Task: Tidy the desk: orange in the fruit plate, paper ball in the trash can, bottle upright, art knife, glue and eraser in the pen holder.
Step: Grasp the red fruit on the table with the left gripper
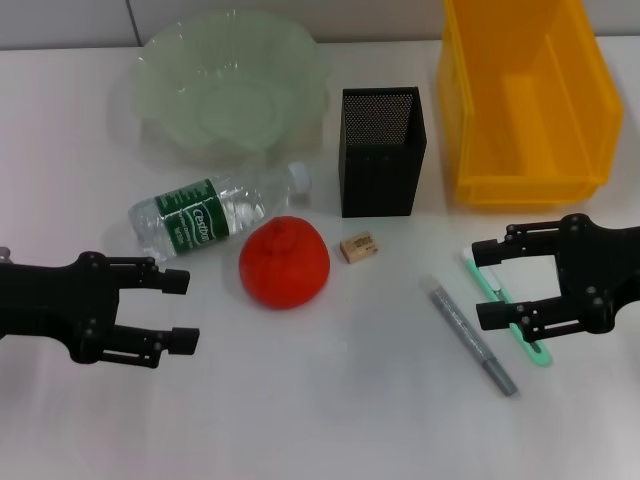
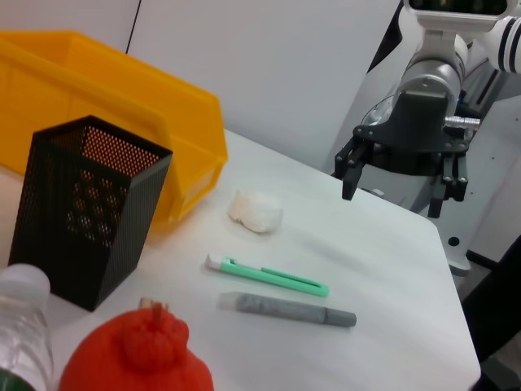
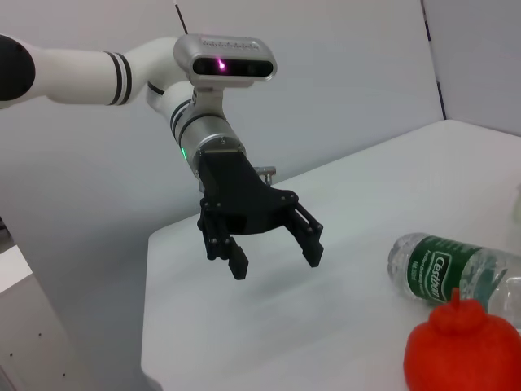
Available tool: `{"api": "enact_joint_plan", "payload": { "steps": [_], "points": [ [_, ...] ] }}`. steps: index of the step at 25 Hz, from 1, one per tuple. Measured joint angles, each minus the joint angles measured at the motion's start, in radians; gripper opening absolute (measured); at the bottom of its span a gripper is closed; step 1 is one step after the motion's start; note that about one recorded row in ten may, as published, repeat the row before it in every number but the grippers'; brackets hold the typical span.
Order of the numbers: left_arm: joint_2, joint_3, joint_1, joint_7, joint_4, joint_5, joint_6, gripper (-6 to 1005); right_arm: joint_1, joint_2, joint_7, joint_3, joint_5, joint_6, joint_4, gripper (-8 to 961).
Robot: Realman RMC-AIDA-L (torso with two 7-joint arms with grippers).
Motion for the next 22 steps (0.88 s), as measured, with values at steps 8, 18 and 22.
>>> {"api": "enact_joint_plan", "payload": {
  "steps": [8, 18, 22],
  "points": [
    [-0.044, -0.005, -0.043, 0.008, 0.006, -0.004, -0.104, 814, -0.045, -0.009, 0.027, 0.011, -0.005, -0.008, -0.043, 772],
    [-0.118, 0.0, -0.104, 0.068, -0.003, -0.009, -0.289, 815, -0.088, -0.018, 0.095, 0.026, -0.014, -0.026, -0.149, 773],
    [-0.121, 0.0, -0.119, 0.114, -0.056, -0.023, -0.355, 815, -0.081, -0.014, 0.107, 0.018, -0.014, -0.026, -0.149, 773]
  ]
}}
